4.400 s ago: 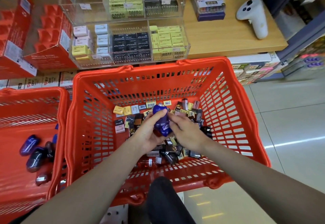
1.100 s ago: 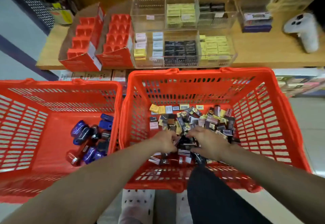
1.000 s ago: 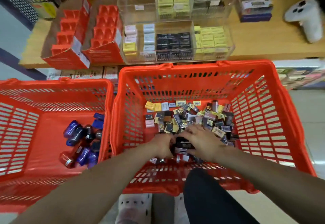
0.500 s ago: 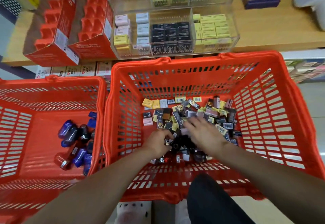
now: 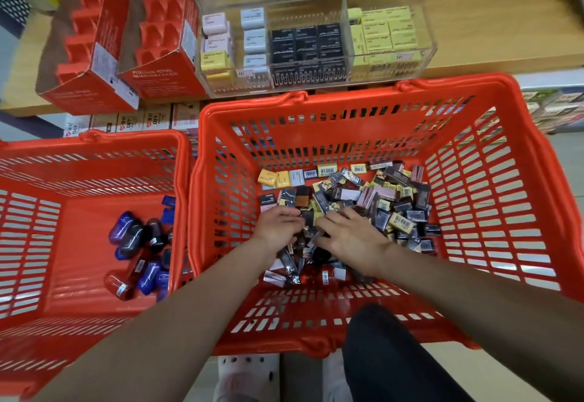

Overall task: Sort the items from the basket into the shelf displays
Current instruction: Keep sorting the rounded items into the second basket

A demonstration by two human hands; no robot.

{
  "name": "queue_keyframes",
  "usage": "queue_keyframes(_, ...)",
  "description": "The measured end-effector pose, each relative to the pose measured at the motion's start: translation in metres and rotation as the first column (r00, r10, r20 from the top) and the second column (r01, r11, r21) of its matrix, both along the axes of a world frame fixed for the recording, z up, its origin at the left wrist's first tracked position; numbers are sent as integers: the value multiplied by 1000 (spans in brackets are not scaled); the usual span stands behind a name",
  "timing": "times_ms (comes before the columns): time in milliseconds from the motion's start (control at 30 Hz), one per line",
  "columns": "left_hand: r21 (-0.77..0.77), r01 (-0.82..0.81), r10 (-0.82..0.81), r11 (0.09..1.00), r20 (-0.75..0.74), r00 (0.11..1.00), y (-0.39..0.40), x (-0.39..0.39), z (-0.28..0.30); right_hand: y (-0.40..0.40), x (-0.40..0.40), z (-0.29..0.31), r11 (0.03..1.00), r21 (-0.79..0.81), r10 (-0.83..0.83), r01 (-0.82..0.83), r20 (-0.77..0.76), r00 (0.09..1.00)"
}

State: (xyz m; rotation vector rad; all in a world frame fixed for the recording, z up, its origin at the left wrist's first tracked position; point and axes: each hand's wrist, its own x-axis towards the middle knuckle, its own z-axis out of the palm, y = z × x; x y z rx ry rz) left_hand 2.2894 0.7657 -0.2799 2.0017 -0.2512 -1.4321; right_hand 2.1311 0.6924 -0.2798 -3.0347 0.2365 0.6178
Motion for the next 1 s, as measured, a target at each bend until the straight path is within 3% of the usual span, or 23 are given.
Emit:
queue_keyframes(133,49,-47,49,998,-54,997,0,1,2,2,9,-2,995,13,-96,97,-47,994)
queue_keyframes(200,44,-30,33,999,-50,998,0,-2,2,-1,4,-1,972,141,-183,187,-44,982)
queue_keyframes(267,19,-8,9,1000,-56,998,2,-4,3,-6,-5,1,884,323,-343,337,-40,938)
queue_keyframes(300,-4,2,-3,1000,-69,998,2,-6,5,-8,-9,3,784,432,-486,445,-18,874)
queue_keyframes(367,-64,-9,-1,998,-146,989,3,-9,7,-8,-9,8,464,654,-794,597,8,608)
queue_keyframes(433,-118,-97,56,988,-314,948,2,-13,11,-7,-1,14,121,818,-924,563,-115,365)
queue_keyframes(467,-138,-162,95,977,-399,912,2,-14,13,-5,5,17,0,856,-920,516,-203,336)
queue_keyframes(533,-163,-272,170,948,-462,870,0,-13,14,0,12,20,-82,884,-882,461,-279,379)
queue_keyframes(600,-169,-352,252,921,-433,866,-1,-7,13,6,10,23,-5,876,-872,483,-239,426)
queue_keyframes(633,-164,-391,298,906,-410,862,-1,-3,12,8,6,24,112,840,-862,531,-184,472)
queue_keyframes(700,-135,-483,395,865,-410,822,1,3,9,17,-1,22,442,683,-708,581,-132,694)
queue_keyframes(733,-119,-513,421,850,-432,797,1,4,8,24,-2,18,602,581,-570,547,-167,804)
queue_keyframes(800,-102,-504,410,858,-455,790,2,4,6,37,1,7,866,338,-298,368,-242,923)
queue_keyframes(833,-98,-481,390,871,-457,799,2,3,5,41,5,3,929,242,-211,280,-274,938)
queue_keyframes(900,-91,-432,350,897,-449,822,2,2,3,42,12,0,952,181,-185,245,-295,937)
queue_keyframes(967,-76,-395,332,916,-412,848,4,2,1,39,14,2,897,287,-257,336,-278,925)
queue_keyframes(1000,-68,-380,327,922,-387,862,4,2,0,36,12,5,823,390,-329,414,-267,906)
